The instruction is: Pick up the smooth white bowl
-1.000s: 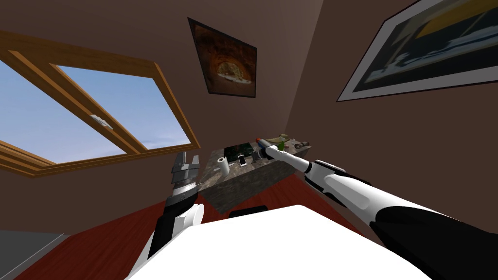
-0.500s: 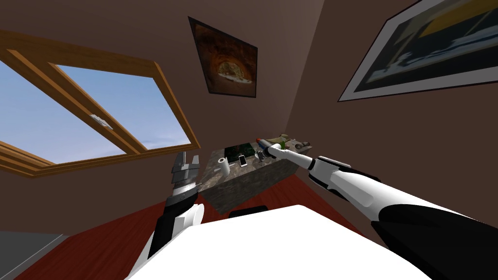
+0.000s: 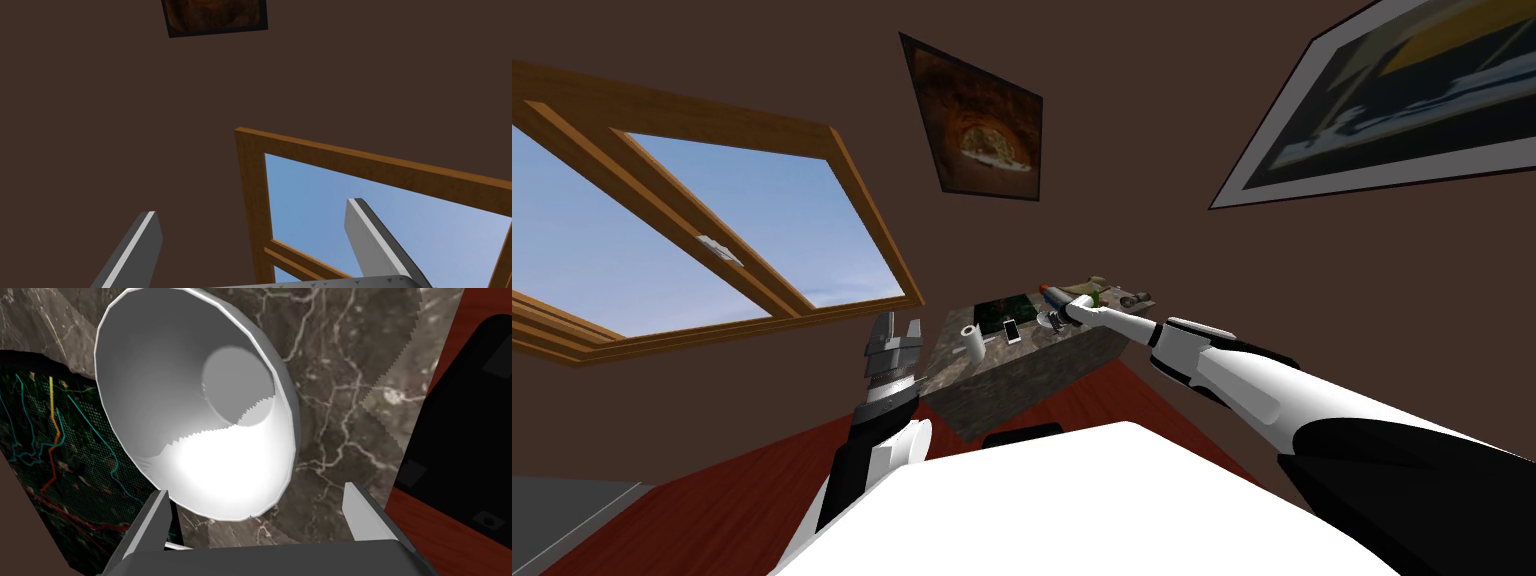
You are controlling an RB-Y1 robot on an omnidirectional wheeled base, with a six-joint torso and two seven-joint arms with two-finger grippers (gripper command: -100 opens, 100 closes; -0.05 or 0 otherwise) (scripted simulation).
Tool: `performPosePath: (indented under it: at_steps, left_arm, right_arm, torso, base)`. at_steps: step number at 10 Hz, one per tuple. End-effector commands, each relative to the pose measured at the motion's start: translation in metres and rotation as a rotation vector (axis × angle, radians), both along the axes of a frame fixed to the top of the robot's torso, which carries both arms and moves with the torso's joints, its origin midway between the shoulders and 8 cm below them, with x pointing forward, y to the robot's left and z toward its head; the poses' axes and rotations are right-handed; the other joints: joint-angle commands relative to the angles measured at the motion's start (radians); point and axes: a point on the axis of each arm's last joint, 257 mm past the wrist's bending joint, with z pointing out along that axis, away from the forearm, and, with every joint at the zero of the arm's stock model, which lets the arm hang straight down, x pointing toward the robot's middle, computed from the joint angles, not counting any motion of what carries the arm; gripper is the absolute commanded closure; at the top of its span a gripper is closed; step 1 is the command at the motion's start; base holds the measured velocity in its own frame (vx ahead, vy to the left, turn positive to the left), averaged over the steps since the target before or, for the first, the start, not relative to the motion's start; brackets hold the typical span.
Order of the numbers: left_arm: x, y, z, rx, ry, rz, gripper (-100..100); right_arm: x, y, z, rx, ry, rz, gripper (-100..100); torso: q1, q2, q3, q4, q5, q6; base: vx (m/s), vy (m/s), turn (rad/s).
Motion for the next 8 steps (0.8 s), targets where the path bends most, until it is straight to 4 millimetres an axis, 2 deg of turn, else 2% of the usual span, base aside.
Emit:
performPosePath:
  at_steps: [1, 2, 3, 4, 5, 6, 7, 8]
  left_arm:
    - [0.000, 0.000, 0.000, 0.000, 0.000, 0.000, 0]
    - [0.000, 0.000, 0.000, 0.000, 0.000, 0.000, 0]
    - [0.000, 0.000, 0.000, 0.000, 0.000, 0.000, 0]
    - [0.000, 0.000, 0.000, 0.000, 0.000, 0.000, 0]
    - [0.000, 0.000, 0.000, 0.000, 0.000, 0.000, 0]
    - [0.000, 0.000, 0.000, 0.000, 0.000, 0.000, 0]
    - [0.000, 0.000, 0.000, 0.000, 0.000, 0.000, 0]
    - [0.000, 0.000, 0.000, 0.000, 0.000, 0.000, 0]
  right_arm:
    - [-0.002, -0.022, -0.011, -0.057, 0.018, -0.013, -100]
    - [-0.001, -0.014, -0.008, -0.035, 0.011, -0.009, -100]
    - [-0.001, -0.016, -0.009, -0.040, 0.012, -0.009, 0]
    - [-0.004, -0.018, -0.023, -0.040, 0.011, -0.011, -100]
    - [-0.006, -0.020, -0.029, -0.040, 0.011, -0.011, -100]
    - [-0.006, -0.019, -0.026, -0.041, 0.013, -0.011, -100]
    - [-0.006, -0.019, -0.027, -0.040, 0.011, -0.011, 100]
    - [-0.006, -0.019, -0.027, -0.040, 0.011, -0.011, 100]
  torso:
    - [0.000, 0.000, 0.000, 0.000, 0.000, 0.000]
    - [0.000, 0.000, 0.000, 0.000, 0.000, 0.000]
    - [0.000, 0.001, 0.000, 0.000, 0.000, 0.000]
    - [0.000, 0.001, 0.001, 0.000, 0.000, 0.000]
    - [0.001, -0.001, -0.001, 0.000, 0.000, 0.000]
    - [0.003, -0.003, -0.002, -0.001, 0.001, 0.000]
    - [0.002, -0.001, -0.001, 0.000, 0.001, 0.000]
    - [0.001, 0.000, 0.000, 0.000, 0.000, 0.000]
  base:
    - [0.019, 0.003, 0.004]
    - [0.007, 0.001, -0.001]
    - [0.000, 0.000, 0.000]
    - [0.050, 0.025, 0.016]
    - [0.074, 0.046, 0.012]
    - [0.031, 0.022, -0.001]
    - [0.005, 0.004, 0.000]
    - [-0.002, 0.001, -0.015]
